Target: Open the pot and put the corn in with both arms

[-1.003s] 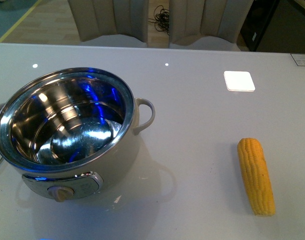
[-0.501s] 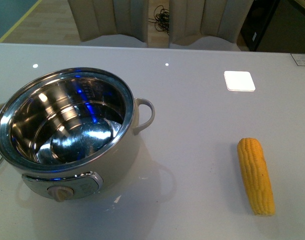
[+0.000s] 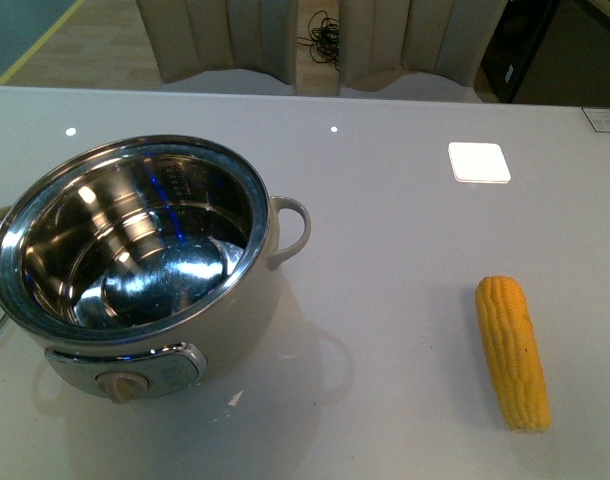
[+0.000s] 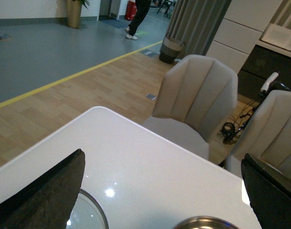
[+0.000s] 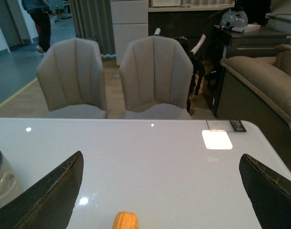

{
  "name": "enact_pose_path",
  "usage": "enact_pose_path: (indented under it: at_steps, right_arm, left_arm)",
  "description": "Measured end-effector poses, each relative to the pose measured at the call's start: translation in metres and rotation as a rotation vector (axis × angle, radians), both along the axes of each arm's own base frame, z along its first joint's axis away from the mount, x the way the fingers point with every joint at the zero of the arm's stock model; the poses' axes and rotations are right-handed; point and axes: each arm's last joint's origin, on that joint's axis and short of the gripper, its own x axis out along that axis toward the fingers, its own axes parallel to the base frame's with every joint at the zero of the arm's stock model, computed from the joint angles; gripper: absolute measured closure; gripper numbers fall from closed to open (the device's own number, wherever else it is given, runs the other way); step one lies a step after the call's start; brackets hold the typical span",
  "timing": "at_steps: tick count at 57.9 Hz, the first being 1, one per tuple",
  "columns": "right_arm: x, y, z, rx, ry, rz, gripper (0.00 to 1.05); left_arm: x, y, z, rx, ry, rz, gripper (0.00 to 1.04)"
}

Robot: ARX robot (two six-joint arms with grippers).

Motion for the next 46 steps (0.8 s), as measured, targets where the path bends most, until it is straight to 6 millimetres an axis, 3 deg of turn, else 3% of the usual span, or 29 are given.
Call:
enact_pose_path:
  at_steps: [11,16,25,46]
  right_arm:
    - [0.000,0.000,0.000,0.000,0.000,0.000,0.09]
    - [0.000,0.000,0.000,0.000,0.000,0.000,0.09]
    - [0.000,0.000,0.000,0.000,0.000,0.000,0.09]
    - [0.000,0.000,0.000,0.000,0.000,0.000,0.09]
  left_arm:
    - [-0.038,-0.010,-0.016,-0.049,0.040,-0.019,0.07]
    - [-0.045,-0.008,-0.026,-0.046,0.067,-0.026,0.08]
    - [-0.054,-0.012,-0.035,0.195,-0.010,-0.264,0.37]
    - [-0.068,-0.028,-0.029,0.283,-0.019,-0.263,1.02]
